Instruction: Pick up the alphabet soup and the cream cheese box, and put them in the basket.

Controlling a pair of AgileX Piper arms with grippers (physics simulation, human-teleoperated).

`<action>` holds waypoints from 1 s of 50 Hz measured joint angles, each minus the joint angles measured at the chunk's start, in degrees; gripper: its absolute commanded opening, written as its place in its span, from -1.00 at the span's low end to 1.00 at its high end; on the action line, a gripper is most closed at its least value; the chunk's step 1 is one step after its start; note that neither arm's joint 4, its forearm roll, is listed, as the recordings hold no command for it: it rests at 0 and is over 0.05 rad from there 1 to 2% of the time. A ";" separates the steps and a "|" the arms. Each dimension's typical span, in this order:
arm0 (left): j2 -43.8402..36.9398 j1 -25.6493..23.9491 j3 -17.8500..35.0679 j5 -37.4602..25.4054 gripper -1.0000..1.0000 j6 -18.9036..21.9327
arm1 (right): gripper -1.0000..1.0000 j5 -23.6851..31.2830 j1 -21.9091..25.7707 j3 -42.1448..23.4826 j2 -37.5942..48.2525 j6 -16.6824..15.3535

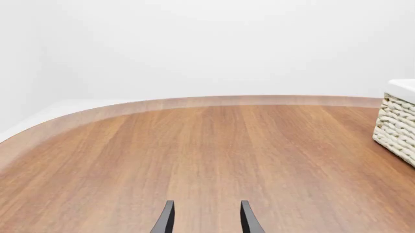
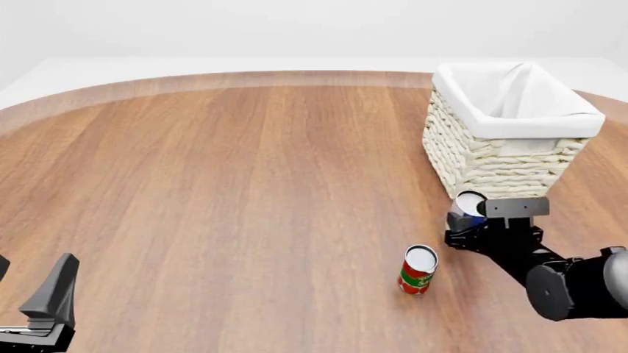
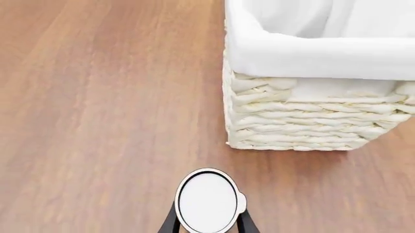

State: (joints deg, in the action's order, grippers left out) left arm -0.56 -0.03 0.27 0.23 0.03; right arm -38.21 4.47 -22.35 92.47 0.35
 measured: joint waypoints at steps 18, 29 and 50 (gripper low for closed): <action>0.00 0.00 0.00 0.00 1.00 -0.01 | -1.00 6.68 0.03 1.45 -10.81 -2.35; 0.00 0.00 0.00 0.00 1.00 -0.01 | -1.00 11.86 -0.43 1.10 -17.09 -3.77; -0.01 0.00 0.03 -0.02 1.00 -0.01 | -1.00 24.94 -1.66 -3.37 -28.62 -7.15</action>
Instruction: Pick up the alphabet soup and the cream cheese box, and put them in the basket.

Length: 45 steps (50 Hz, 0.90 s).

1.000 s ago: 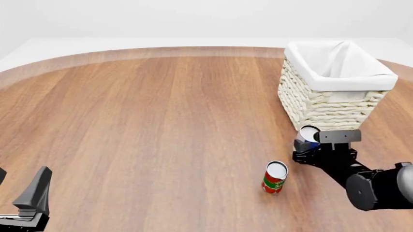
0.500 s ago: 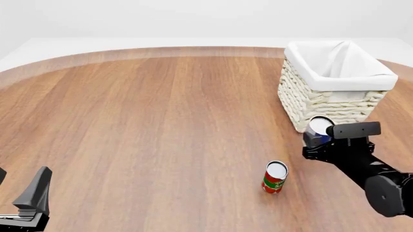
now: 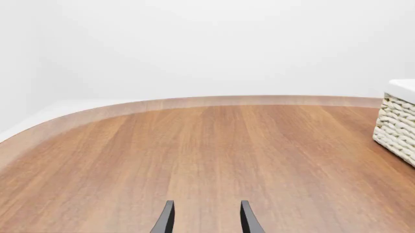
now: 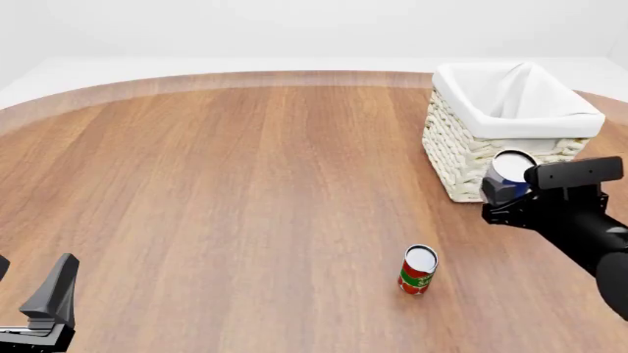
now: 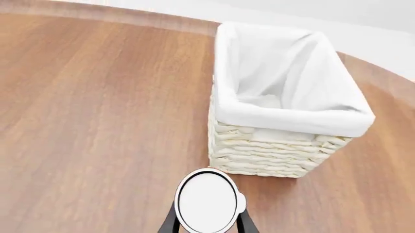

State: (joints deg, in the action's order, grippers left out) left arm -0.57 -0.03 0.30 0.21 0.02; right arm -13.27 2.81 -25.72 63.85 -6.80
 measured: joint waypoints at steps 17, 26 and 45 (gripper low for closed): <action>0.00 0.00 -0.02 0.02 1.00 0.01 | -1.00 11.86 -1.22 -9.49 -4.63 -3.19; 0.03 0.00 -0.04 0.01 1.00 0.01 | -1.00 17.19 -1.72 -16.18 -4.16 -4.44; -0.03 0.00 -0.04 0.07 1.00 0.01 | -1.00 24.39 -2.93 -29.30 1.99 -5.58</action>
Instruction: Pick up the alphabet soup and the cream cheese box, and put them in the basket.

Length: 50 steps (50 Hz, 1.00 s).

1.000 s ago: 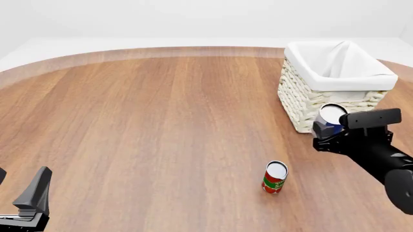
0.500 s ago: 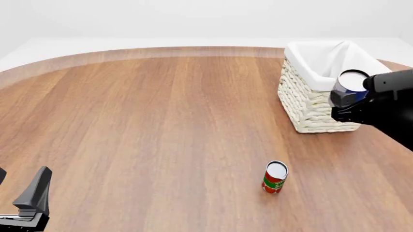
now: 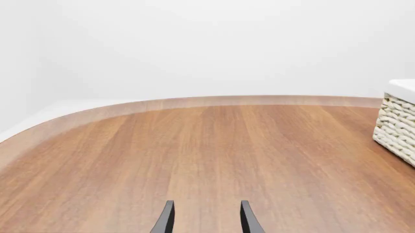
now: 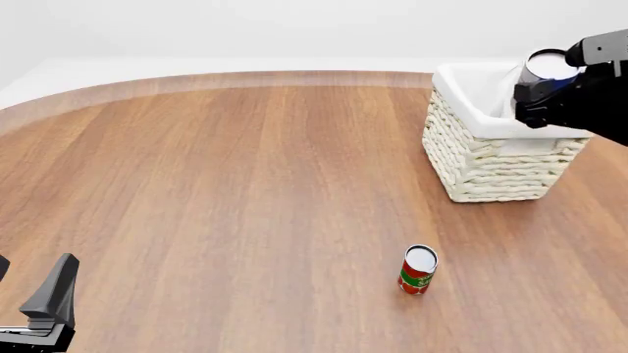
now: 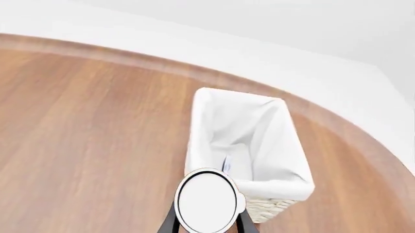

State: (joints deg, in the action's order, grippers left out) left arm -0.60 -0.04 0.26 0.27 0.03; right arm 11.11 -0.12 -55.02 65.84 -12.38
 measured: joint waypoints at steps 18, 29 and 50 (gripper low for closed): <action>0.03 0.00 0.02 -0.05 1.00 0.00 | -1.00 3.22 -2.05 -11.49 9.68 0.70; 0.04 0.00 0.03 -0.07 1.00 0.00 | -1.00 4.33 -3.56 -17.89 16.64 1.48; 0.03 0.00 0.03 -0.06 1.00 -0.02 | -1.00 6.19 -5.66 -29.68 29.51 2.78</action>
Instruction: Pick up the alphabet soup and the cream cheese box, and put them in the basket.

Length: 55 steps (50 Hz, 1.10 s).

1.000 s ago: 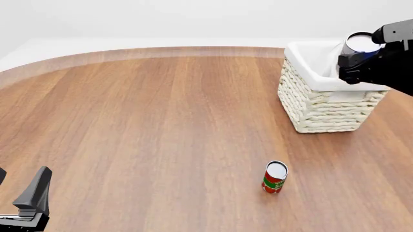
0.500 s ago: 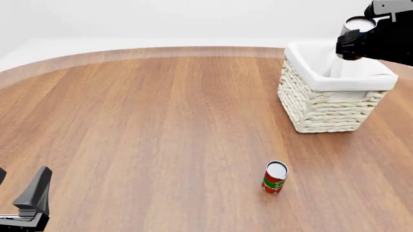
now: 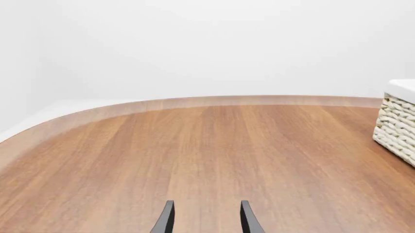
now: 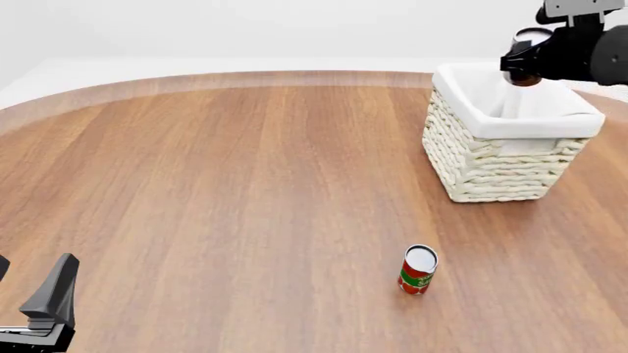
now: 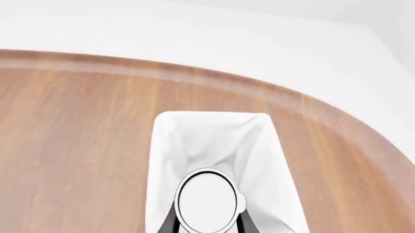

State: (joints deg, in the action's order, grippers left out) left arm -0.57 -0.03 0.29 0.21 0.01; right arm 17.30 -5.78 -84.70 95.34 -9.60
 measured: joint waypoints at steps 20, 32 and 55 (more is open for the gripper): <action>-0.04 0.00 0.00 0.03 1.00 0.00 | -1.00 1.06 -1.30 -6.49 8.16 1.97; -0.07 0.00 0.00 0.06 1.00 0.00 | -1.00 2.22 -1.83 -8.08 10.46 2.98; -0.08 0.00 0.00 0.07 1.00 -0.01 | -1.00 4.55 -2.25 -9.78 12.75 4.45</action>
State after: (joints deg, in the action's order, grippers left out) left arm -0.65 -0.03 0.28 0.28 0.00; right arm 21.86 -8.03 -94.48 108.10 -5.15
